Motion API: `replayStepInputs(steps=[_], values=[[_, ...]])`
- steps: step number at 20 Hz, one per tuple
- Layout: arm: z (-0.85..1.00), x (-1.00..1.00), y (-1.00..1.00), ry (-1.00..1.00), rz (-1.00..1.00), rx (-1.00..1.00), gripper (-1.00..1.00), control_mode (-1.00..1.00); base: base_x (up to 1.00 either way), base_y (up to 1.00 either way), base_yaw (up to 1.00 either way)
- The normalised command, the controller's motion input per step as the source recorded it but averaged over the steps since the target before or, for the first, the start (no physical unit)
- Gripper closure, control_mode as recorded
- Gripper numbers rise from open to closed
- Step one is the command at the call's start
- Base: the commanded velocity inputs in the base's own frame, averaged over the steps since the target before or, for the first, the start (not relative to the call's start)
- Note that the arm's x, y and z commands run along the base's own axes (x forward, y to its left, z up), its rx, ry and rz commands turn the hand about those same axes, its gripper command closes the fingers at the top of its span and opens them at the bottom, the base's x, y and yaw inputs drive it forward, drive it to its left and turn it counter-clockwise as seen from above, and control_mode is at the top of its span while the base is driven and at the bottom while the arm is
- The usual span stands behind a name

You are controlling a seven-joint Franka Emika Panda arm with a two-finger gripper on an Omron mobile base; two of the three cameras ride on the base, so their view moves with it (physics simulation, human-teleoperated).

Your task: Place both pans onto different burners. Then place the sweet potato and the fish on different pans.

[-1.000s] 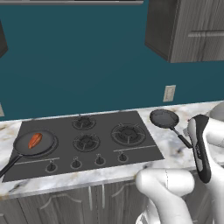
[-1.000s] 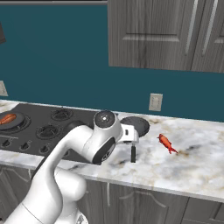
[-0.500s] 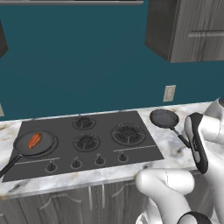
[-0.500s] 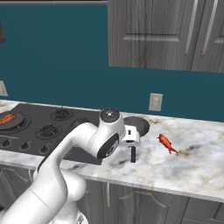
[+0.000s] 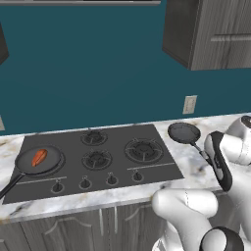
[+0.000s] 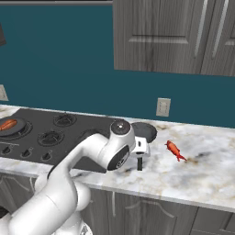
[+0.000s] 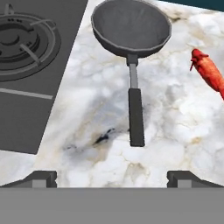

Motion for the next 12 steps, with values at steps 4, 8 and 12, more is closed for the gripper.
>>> replayStepInputs(steps=[4,8,12], values=[[-0.28,0.26,-0.01,0.00,0.00,0.00,-1.00,-1.00,0.00,0.00,0.00],[-0.25,0.30,-0.06,0.00,0.00,0.00,-1.00,-1.00,0.00,0.00,0.00],[-0.16,0.38,-0.12,0.00,0.00,0.00,-1.00,-1.00,0.00,0.00,0.00]])
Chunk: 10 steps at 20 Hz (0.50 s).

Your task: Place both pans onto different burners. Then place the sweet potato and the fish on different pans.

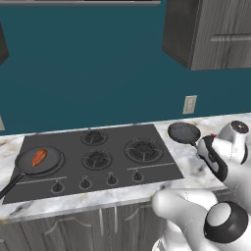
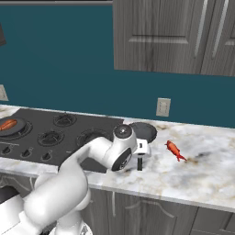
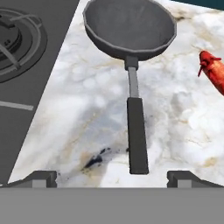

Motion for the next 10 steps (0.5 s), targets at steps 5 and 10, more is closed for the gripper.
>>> replayStepInputs(steps=[5,10], values=[[-0.15,0.36,-0.17,0.01,0.00,0.00,-1.00,-1.00,0.00,0.00,0.00],[-0.21,0.31,-0.19,0.03,0.00,0.00,-1.00,-1.00,0.00,0.00,0.00]])
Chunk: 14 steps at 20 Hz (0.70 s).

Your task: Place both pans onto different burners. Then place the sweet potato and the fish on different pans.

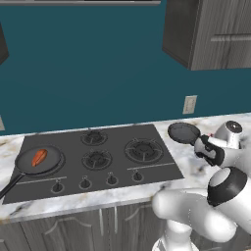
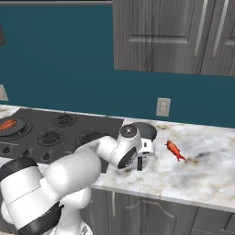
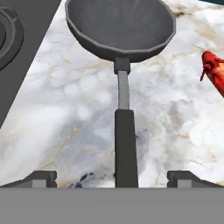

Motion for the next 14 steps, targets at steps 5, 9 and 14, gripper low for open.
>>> replayStepInputs(steps=[5,9,14], values=[[-0.25,0.25,-0.09,0.01,0.00,0.00,-1.00,-1.00,0.00,0.00,0.00],[-0.25,0.26,-0.08,0.01,0.00,0.00,-1.00,-1.00,0.00,0.00,0.00],[-0.25,0.26,-0.05,0.02,0.00,0.00,-1.00,-1.00,0.00,0.00,0.00]])
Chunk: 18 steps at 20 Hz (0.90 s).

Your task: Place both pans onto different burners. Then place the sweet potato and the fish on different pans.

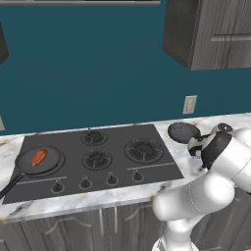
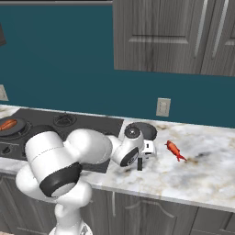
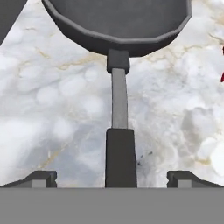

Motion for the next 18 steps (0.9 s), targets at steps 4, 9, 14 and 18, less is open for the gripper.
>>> replayStepInputs(steps=[4,9,14,18], values=[[-0.23,0.26,-0.07,0.02,0.00,0.00,-1.00,-1.00,0.00,0.00,0.00],[-0.24,0.20,-0.02,0.01,0.00,0.00,1.00,-1.00,0.00,0.00,0.00],[-0.05,0.06,-0.05,0.00,0.00,0.03,1.00,-1.00,0.00,0.00,0.00],[0.08,0.00,0.00,-0.01,0.01,0.06,1.00,-1.00,0.00,0.00,0.00]])
